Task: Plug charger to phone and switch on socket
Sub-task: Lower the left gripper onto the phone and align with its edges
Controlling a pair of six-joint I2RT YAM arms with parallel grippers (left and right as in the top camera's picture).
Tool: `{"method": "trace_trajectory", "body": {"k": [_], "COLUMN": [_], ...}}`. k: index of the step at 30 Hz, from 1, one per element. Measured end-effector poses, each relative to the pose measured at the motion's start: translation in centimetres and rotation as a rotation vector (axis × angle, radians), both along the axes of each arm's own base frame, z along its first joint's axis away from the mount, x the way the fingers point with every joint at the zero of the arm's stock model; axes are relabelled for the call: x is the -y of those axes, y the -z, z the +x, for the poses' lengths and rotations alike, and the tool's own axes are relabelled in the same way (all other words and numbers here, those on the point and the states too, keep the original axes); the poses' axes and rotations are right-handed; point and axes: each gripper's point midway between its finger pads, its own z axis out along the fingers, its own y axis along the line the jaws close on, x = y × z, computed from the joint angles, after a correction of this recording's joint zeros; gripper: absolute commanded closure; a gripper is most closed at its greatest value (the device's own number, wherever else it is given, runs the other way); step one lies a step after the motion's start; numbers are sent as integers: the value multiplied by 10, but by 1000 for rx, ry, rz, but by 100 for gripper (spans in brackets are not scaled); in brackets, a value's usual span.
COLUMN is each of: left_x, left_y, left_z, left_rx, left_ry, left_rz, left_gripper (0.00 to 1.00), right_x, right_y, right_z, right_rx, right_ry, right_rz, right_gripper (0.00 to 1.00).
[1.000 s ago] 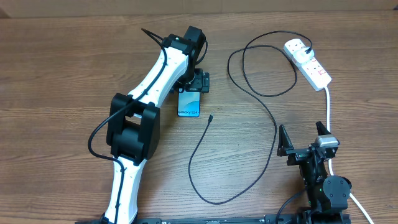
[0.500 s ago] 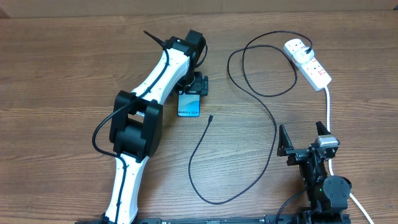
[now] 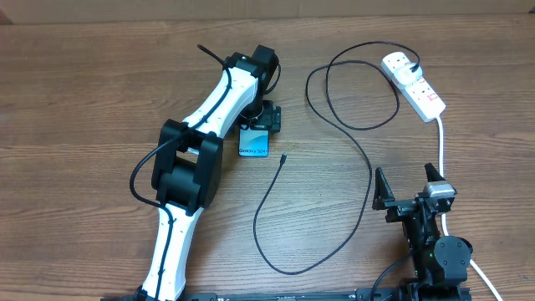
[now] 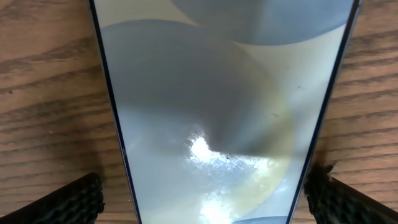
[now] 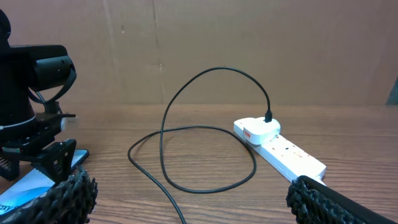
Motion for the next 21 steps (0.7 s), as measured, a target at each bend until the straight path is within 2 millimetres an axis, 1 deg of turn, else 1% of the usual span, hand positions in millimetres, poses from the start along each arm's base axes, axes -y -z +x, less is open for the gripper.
{"method": "trace_trajectory", "body": {"k": [21], "left_x": [2], "left_y": [1], "left_z": [2], "left_rx": [-5], "left_ry": [-9], "left_rz": [-29], "left_gripper": [0], "right_x": [0], "right_y": [0], "right_z": [0], "right_rx": [1], "right_ry": [0], "right_rz": [0], "right_gripper": [0]}}
